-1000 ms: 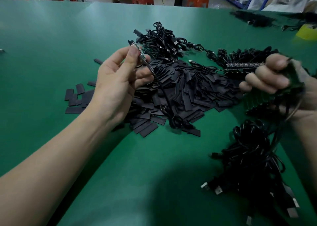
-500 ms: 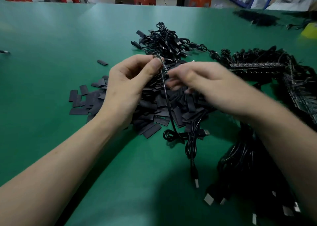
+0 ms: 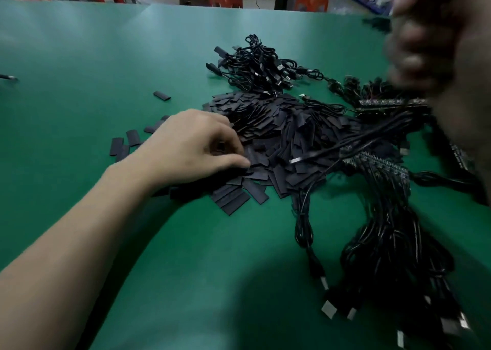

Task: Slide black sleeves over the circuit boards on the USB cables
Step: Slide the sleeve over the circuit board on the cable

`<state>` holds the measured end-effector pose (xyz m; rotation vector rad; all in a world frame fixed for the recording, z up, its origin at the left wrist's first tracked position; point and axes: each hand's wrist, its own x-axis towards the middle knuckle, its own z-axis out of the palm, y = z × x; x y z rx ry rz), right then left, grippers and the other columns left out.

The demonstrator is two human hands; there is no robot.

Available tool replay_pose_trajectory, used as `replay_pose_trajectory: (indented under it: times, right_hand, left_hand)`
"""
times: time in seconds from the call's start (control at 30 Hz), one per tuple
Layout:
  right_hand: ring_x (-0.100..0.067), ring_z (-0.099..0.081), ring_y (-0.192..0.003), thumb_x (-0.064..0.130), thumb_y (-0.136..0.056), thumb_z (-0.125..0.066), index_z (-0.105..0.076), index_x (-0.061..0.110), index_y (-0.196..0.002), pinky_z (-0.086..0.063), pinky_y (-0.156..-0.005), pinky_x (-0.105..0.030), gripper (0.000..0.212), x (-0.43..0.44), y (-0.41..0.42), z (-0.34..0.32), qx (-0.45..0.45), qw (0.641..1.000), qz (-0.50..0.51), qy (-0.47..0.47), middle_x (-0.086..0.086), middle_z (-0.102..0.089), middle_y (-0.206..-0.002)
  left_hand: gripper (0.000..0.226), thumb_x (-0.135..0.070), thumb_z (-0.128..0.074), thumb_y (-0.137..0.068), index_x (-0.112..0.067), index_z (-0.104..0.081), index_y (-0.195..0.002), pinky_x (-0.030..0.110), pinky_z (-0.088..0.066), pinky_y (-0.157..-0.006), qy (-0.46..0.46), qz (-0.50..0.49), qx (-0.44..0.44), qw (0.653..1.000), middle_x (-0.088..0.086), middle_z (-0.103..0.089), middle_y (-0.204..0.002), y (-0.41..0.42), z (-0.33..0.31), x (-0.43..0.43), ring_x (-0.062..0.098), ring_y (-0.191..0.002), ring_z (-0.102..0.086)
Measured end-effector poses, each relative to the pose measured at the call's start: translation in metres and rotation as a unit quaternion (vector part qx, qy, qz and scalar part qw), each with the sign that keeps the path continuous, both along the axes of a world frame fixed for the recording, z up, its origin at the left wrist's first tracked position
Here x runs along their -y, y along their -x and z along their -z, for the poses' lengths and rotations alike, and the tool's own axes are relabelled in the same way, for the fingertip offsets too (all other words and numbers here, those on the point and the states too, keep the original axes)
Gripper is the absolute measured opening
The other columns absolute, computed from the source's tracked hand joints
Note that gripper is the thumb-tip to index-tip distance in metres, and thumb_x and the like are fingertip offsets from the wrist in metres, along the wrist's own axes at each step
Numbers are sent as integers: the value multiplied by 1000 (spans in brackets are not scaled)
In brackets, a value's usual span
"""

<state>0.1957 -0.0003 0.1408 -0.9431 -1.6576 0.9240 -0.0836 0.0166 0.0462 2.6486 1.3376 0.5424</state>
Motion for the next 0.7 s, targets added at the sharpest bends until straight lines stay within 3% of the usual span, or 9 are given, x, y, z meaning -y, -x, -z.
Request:
replay_pose_trajectory:
  times: [0.07,0.13,0.17,0.23,0.3,0.43,0.5,0.63,0.7]
  right_hand:
    - [-5,-28,-44,39,-104,-35,-51,35,-74,-24,-41,-24,34,1,-15,-1,132,986,62,-76,5,-31,-53]
    - [-10,-35,-51,45,-103,-42,-53,33,-70,-32,-50,-39,37,6,-22,6,245,944,142,-167,-3,-37,-59]
    - [-13,-39,-53,47,-103,-44,-55,29,-71,-32,-51,-39,39,8,-22,11,282,924,169,-194,-2,-41,-60]
    - [-10,-47,-53,51,-102,-45,-60,20,-74,-29,-50,-31,44,10,-17,24,347,901,183,-186,7,-53,-59]
    - [-7,-50,-56,51,-101,-47,-63,16,-73,-30,-50,-28,48,9,-5,42,390,899,153,-127,5,-54,-56]
    - [-12,-48,-52,40,-103,-51,-71,26,-77,-35,-53,-26,36,9,15,81,356,932,65,-25,8,-55,-55]
    - [-7,-42,-48,38,-105,-52,-74,28,-82,-31,-49,-20,33,7,19,93,302,951,56,-4,13,-50,-53]
    - [-7,-31,-49,41,-106,-50,-74,25,-87,-25,-51,-26,34,1,19,102,208,977,44,28,8,-36,-53]
    - [-16,-35,-56,43,-105,-52,-72,15,-91,-27,-58,-30,36,0,17,105,170,984,17,54,-11,-41,-61]
  left_hand:
    - [38,-68,-65,-79,-36,-79,-94,37,-53,-78,17,-6,-44,999,-16,-67,-97,3,-1,-1,5,-90,-60]
    - [37,-67,-66,-76,-38,-79,-95,38,-53,-78,25,-2,-53,998,-18,-66,-99,3,-1,-2,5,-91,-60]
    - [35,-65,-68,-77,-38,-79,-95,39,-53,-77,26,2,-52,998,-18,-65,-98,3,-1,-3,6,-90,-61]
    - [26,-58,-74,-79,-38,-80,-94,40,-53,-78,31,10,-46,998,-17,-66,-98,2,0,-5,7,-88,-62]
    - [19,-51,-77,-81,-35,-81,-91,41,-54,-80,47,19,-25,998,-15,-68,-96,3,0,-6,9,-86,-64]
    - [16,-45,-75,-85,-30,-79,-84,38,-54,-76,27,15,57,998,-10,-73,-87,4,0,-5,10,-78,-67]
    - [11,-43,-74,-88,-34,-76,-82,33,-55,-68,27,-15,158,987,-8,-75,-78,0,1,-3,8,-68,-67]
    - [6,-28,-74,-89,-23,-78,-88,31,-61,-64,177,-1,329,928,2,-74,-71,-29,6,4,18,-56,-70]
    - [4,-17,-73,-92,-19,-76,-94,25,-56,-61,197,7,371,908,3,-73,-70,-46,13,7,15,-54,-66]
